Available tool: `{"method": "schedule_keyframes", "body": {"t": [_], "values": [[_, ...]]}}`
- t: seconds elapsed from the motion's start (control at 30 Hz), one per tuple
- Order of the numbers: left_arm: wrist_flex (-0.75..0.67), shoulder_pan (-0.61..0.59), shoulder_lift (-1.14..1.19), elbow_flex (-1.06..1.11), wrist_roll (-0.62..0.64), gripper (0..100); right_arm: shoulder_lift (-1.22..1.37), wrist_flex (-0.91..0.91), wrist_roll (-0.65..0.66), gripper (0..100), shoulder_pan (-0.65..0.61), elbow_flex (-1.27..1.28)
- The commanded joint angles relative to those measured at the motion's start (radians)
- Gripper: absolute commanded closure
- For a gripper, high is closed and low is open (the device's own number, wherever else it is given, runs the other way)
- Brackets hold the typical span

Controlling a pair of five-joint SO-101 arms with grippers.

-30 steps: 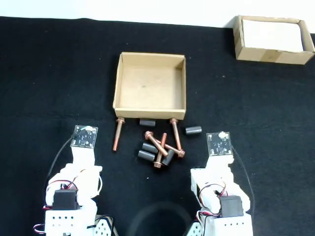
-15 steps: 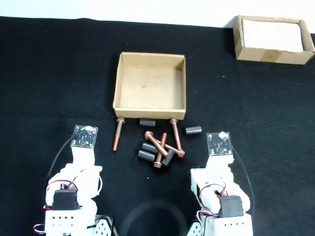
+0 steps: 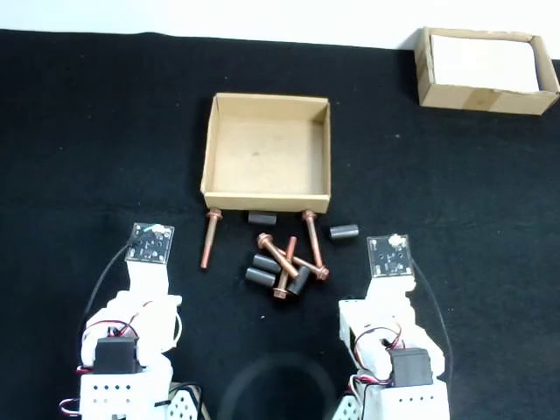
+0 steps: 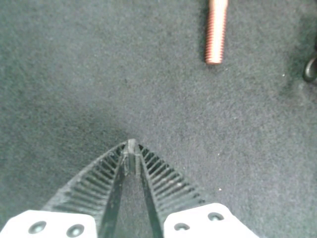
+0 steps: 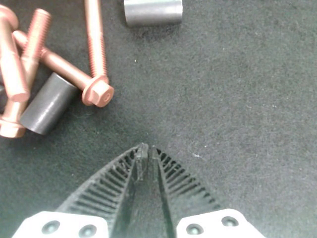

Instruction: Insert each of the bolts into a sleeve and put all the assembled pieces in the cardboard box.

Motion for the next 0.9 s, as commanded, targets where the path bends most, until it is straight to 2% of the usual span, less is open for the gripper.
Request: {"method": "schedule_keyframes", "body": {"t": [0.0, 0.87], "values": [[0.005, 0.015, -0.002, 0.016, -0.005, 99, -0.008, 0.001, -0.006, 98.4, 0.008, 0.127], [-0.008, 0.019, -0.002, -0.015, -0.006, 99, -0.008, 0.001, -0.006, 98.4, 0.008, 0.127]]}}
